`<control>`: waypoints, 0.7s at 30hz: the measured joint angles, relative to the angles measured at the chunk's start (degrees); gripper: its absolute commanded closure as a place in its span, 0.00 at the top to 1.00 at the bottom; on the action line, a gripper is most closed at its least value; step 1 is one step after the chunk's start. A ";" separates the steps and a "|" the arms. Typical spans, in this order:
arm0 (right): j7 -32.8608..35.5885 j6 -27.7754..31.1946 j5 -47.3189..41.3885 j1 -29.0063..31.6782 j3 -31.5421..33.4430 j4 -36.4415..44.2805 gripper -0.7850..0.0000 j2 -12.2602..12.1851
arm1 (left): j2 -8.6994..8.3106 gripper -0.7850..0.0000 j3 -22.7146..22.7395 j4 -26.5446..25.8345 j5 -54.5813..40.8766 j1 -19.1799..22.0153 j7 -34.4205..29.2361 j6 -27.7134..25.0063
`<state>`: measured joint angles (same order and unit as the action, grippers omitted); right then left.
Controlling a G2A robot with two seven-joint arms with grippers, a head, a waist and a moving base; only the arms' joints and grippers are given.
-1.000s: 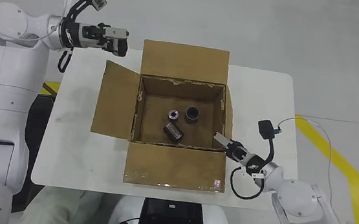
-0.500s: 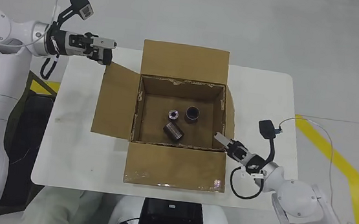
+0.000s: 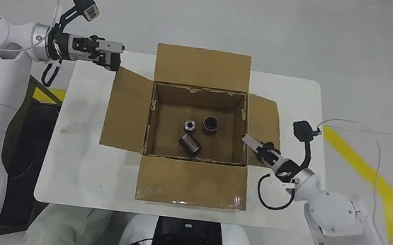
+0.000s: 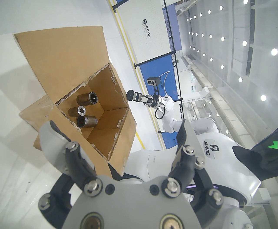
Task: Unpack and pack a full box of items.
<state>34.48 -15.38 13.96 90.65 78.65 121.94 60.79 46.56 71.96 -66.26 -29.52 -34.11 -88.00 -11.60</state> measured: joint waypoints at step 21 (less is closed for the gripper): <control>16.32 5.55 4.71 -24.53 -17.02 -9.38 1.00 1.82 | 0.00 1.00 0.00 0.00 0.00 0.00 0.00 0.00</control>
<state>50.80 -9.83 18.67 66.13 61.62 112.56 62.61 46.56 71.96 -66.26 -29.52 -34.11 -88.00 -11.60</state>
